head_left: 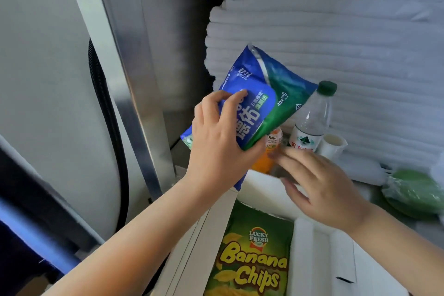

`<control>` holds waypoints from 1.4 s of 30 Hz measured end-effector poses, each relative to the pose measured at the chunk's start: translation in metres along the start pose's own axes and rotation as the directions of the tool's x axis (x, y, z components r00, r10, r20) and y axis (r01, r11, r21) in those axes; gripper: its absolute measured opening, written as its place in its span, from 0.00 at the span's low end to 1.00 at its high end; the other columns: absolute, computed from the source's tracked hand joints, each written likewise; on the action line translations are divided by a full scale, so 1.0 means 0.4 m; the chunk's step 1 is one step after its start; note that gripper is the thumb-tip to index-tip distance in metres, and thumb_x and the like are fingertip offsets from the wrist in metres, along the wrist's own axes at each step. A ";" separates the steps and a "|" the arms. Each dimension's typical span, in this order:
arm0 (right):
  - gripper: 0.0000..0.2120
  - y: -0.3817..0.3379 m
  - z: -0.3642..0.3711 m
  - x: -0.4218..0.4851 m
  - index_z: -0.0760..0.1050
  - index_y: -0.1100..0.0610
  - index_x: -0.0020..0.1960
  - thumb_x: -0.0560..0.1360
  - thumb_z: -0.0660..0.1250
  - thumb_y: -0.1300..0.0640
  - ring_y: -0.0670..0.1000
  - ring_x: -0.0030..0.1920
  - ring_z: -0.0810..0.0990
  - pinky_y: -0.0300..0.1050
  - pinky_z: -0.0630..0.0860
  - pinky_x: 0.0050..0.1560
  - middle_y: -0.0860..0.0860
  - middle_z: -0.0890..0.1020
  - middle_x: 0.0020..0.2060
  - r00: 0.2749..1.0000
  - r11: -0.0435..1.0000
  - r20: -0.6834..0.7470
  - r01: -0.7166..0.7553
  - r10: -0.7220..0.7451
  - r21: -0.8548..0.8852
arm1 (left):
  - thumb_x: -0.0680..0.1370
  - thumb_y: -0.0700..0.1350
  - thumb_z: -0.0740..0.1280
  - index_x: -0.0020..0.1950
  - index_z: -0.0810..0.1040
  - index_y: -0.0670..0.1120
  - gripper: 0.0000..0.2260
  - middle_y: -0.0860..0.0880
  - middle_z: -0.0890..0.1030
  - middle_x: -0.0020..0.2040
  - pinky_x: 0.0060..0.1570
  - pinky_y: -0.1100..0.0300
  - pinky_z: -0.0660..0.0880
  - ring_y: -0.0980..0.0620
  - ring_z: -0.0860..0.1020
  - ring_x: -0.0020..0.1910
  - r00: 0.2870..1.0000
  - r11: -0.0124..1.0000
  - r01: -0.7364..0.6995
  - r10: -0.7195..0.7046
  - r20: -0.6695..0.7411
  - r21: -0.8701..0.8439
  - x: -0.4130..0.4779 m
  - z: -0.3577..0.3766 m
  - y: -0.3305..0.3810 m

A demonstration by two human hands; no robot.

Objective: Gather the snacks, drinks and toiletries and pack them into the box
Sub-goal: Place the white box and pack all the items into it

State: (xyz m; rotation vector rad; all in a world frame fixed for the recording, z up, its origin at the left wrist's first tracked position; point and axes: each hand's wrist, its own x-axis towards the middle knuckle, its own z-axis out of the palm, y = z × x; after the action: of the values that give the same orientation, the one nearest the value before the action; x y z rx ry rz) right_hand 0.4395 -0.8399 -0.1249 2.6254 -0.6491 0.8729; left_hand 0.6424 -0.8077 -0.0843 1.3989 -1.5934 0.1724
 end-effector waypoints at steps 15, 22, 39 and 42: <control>0.16 -0.039 -0.055 -0.093 0.73 0.58 0.62 0.75 0.70 0.62 0.53 0.38 0.76 0.49 0.76 0.37 0.55 0.78 0.43 0.976 0.976 -0.047 0.209 -0.212 -0.057 | 0.67 0.64 0.63 0.70 0.63 0.53 0.34 0.55 0.61 0.61 0.60 0.60 0.62 0.58 0.60 0.61 0.853 0.996 0.089 -0.083 0.515 0.014 -0.211 -0.050 0.044; 0.07 -0.058 -0.088 -0.097 0.82 0.62 0.51 0.77 0.66 0.64 0.55 0.30 0.77 0.48 0.75 0.28 0.56 0.79 0.34 0.949 0.951 0.078 0.309 -0.307 -0.018 | 0.65 0.68 0.59 0.71 0.59 0.56 0.37 0.57 0.59 0.61 0.59 0.64 0.56 0.60 0.57 0.60 0.806 0.996 0.051 -0.086 0.586 0.076 -0.238 -0.056 0.058; 0.11 -0.046 -0.052 -0.133 0.71 0.58 0.34 0.66 0.68 0.71 0.53 0.28 0.70 0.46 0.70 0.23 0.52 0.72 0.31 0.729 0.860 0.461 0.462 -0.507 0.215 | 0.71 0.65 0.62 0.72 0.45 0.60 0.37 0.66 0.47 0.65 0.67 0.59 0.58 0.62 0.50 0.67 0.469 0.999 -0.035 0.018 0.883 -0.002 -0.297 -0.042 -0.022; 0.12 -0.052 -0.037 -0.112 0.70 0.58 0.33 0.66 0.67 0.72 0.53 0.28 0.70 0.47 0.69 0.22 0.52 0.72 0.31 0.713 0.851 0.468 0.465 -0.523 0.243 | 0.72 0.65 0.62 0.74 0.42 0.58 0.39 0.65 0.43 0.69 0.68 0.58 0.56 0.60 0.47 0.69 0.403 0.986 -0.164 0.048 0.914 0.021 -0.285 -0.037 -0.040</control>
State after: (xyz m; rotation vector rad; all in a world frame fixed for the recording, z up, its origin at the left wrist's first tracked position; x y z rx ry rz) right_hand 0.4106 -0.8017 -0.1444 2.9222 0.0341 0.0220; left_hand 0.6488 -0.7254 -0.1659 1.5666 -2.6237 -0.5814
